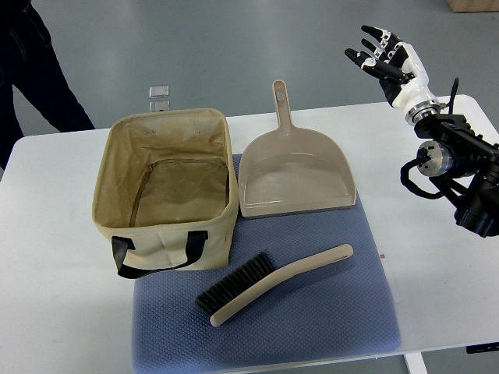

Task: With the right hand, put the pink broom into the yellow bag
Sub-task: 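Reach the right hand down toward the beige handle of the black brush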

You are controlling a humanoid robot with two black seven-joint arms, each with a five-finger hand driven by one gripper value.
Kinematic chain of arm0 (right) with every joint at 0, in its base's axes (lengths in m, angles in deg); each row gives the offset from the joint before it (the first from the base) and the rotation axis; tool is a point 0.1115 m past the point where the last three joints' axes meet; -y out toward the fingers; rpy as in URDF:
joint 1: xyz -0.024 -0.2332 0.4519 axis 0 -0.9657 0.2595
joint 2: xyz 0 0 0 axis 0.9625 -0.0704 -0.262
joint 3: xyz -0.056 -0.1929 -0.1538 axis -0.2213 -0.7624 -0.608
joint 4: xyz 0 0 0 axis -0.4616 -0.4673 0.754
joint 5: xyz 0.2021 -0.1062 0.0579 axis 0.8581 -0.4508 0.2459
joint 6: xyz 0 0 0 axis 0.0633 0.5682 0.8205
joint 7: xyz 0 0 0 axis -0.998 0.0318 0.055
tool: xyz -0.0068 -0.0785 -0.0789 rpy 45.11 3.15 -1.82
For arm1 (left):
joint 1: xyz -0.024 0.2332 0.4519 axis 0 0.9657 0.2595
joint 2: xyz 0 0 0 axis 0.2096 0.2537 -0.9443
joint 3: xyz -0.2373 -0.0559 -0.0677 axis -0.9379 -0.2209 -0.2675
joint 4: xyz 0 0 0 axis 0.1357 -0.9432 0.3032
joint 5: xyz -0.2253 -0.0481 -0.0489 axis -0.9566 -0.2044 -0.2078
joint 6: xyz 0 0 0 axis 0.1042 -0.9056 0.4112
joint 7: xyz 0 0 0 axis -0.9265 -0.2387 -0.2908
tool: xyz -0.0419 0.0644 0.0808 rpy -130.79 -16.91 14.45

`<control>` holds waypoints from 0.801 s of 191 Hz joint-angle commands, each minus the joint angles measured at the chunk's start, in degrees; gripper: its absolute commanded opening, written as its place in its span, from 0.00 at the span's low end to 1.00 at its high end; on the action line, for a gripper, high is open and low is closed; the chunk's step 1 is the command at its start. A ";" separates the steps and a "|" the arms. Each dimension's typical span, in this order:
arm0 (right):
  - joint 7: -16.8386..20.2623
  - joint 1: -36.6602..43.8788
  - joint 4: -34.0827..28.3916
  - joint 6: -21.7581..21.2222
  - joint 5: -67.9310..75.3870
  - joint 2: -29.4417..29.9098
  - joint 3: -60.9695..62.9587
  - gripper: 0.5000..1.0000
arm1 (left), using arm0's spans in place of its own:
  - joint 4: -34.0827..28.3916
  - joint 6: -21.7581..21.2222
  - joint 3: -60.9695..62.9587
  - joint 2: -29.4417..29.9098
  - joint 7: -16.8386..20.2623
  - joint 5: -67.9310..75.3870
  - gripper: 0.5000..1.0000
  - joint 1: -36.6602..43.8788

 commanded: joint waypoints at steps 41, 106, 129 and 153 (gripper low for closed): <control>-0.10 7.78 -12.97 0.33 -16.91 -13.52 -20.56 0.86 | 0.00 0.00 0.08 0.00 0.01 0.00 1.00 0.00; -0.98 9.80 -26.42 -12.77 -45.57 -25.83 -25.40 0.86 | 0.00 0.00 0.08 0.00 0.01 0.00 1.00 -0.09; -1.34 10.07 -28.71 -17.34 -50.14 -26.71 -25.75 0.86 | 0.00 0.00 0.08 0.00 0.01 0.00 1.00 -0.09; -1.34 9.63 -31.52 -20.15 -54.09 -26.18 -25.84 0.86 | 0.00 0.00 0.08 0.00 0.01 0.00 1.00 -0.09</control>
